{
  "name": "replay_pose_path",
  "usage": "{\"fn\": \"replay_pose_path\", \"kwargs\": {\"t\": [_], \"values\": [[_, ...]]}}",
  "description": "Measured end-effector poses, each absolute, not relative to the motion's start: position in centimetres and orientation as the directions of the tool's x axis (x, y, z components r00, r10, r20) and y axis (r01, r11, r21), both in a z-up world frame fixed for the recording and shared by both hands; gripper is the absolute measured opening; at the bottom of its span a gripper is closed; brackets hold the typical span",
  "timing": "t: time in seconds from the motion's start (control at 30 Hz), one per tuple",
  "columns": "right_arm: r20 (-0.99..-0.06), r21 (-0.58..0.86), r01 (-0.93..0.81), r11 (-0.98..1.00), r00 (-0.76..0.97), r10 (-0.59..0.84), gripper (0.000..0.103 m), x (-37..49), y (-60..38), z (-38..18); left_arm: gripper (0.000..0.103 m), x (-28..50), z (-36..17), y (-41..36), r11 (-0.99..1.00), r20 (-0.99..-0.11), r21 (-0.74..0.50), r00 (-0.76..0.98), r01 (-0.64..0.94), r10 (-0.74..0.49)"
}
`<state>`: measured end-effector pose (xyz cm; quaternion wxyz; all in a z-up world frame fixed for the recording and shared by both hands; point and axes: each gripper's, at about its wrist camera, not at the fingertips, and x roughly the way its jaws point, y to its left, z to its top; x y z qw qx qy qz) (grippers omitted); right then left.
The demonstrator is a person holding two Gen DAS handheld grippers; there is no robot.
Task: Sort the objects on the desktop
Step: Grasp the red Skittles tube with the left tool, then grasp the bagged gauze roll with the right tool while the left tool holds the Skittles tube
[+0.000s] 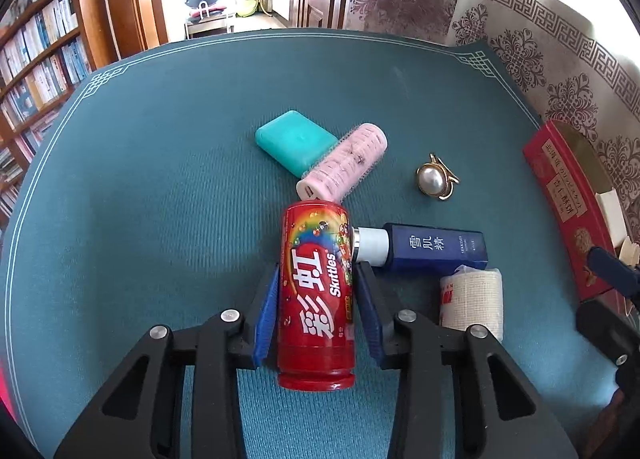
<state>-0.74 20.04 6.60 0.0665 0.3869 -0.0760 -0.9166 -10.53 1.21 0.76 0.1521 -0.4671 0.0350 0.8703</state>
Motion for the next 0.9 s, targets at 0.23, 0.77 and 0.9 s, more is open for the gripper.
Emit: {"fn": "replay_pose_path", "kwargs": {"t": [0.23,0.77,0.9], "values": [[-0.724,0.175,0.101,-0.979,-0.661,-0.197,0.081,-1.9,17.8,5.3,0.037,-9.6,3.3,0.5,-0.96,-0.761,-0.061,-0.609,-0.274,0.223],[-0.774,0.162,0.132,-0.978,-0.598,-0.209,0.073,-5.1,15.5,3.0,0.038,-7.9,6.0,0.0,-0.972,-0.656,-0.036,-0.729,-0.231,0.198],[-0.788,0.132,0.165,-0.977,-0.58,-0.204,0.051,-5.2,14.3,2.5,0.038,-7.6,6.0,-0.1,-0.973,-0.651,-0.035,-0.734,-0.227,0.194]]}}
